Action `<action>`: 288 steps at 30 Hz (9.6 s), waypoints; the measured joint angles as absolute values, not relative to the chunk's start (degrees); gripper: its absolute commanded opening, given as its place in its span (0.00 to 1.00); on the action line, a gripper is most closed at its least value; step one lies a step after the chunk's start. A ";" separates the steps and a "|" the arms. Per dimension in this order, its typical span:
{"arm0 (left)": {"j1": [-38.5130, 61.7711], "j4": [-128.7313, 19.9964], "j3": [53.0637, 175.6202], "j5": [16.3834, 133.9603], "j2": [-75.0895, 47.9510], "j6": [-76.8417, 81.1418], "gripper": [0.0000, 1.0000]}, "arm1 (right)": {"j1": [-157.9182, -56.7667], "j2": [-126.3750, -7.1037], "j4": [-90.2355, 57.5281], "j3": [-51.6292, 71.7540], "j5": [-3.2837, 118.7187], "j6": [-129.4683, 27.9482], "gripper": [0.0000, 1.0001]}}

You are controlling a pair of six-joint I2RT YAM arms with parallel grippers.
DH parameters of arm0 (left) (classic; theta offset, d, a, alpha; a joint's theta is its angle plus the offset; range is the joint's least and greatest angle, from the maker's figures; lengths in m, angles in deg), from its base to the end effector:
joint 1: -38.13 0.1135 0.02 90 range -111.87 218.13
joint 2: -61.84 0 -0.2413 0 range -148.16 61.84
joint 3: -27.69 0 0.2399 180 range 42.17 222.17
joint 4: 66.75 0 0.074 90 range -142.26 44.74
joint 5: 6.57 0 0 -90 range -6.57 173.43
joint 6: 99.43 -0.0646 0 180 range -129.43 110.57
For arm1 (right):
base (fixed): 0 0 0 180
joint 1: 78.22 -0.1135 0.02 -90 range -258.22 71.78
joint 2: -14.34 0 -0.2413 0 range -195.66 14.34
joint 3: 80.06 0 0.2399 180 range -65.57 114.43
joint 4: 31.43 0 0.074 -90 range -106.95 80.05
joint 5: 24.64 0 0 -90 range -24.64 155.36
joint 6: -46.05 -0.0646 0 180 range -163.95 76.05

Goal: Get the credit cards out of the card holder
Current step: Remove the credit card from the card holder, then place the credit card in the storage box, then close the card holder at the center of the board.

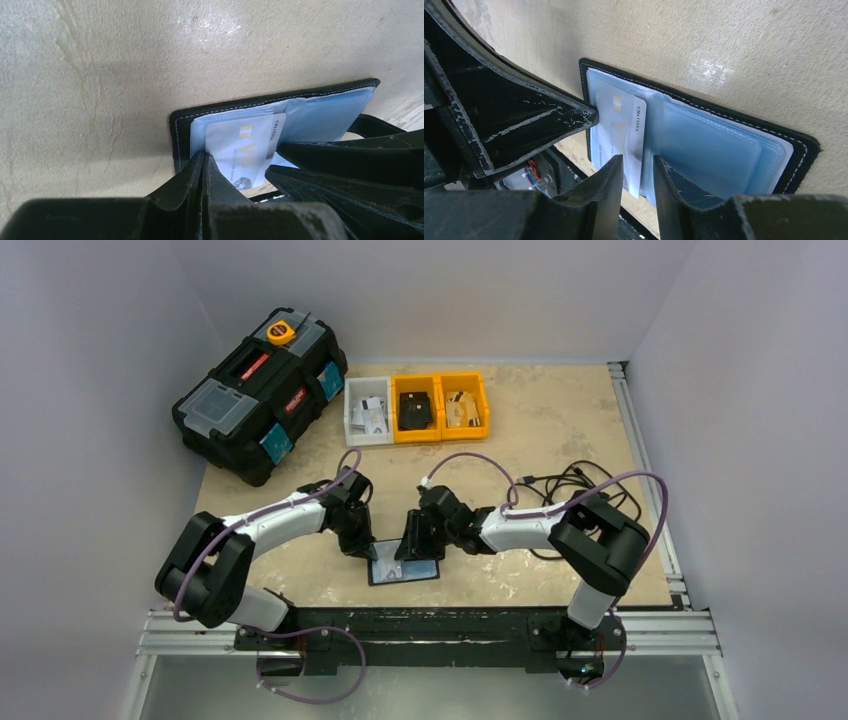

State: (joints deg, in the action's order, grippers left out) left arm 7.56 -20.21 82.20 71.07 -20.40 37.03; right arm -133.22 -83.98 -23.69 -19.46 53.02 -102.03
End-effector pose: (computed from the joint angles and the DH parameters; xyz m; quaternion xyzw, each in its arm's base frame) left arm 0.1970 -0.1324 0.1090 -0.1215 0.9774 -0.1682 0.0400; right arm 0.1842 0.2871 0.1078 -0.0160 0.9208 0.3692 0.1248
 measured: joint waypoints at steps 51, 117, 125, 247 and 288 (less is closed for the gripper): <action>6.49 -25.52 82.16 67.49 -23.09 39.56 0.00 | -127.95 -82.01 -37.44 -29.80 46.31 -105.44 0.03; 8.17 -26.68 89.46 52.25 -8.90 38.43 0.60 | -114.14 -64.97 -44.81 -34.11 29.07 -112.39 0.00; 9.29 -30.33 88.26 47.99 -8.62 40.37 0.35 | -114.12 -66.72 -54.16 -34.76 25.35 -118.49 0.00; 16.28 -5.92 90.03 72.60 0.56 26.65 0.68 | -138.55 -78.56 0.42 -5.52 71.88 -92.59 0.64; 22.34 -10.27 80.35 66.31 -1.14 30.69 0.44 | -146.66 -97.27 12.48 9.54 79.25 -92.39 0.27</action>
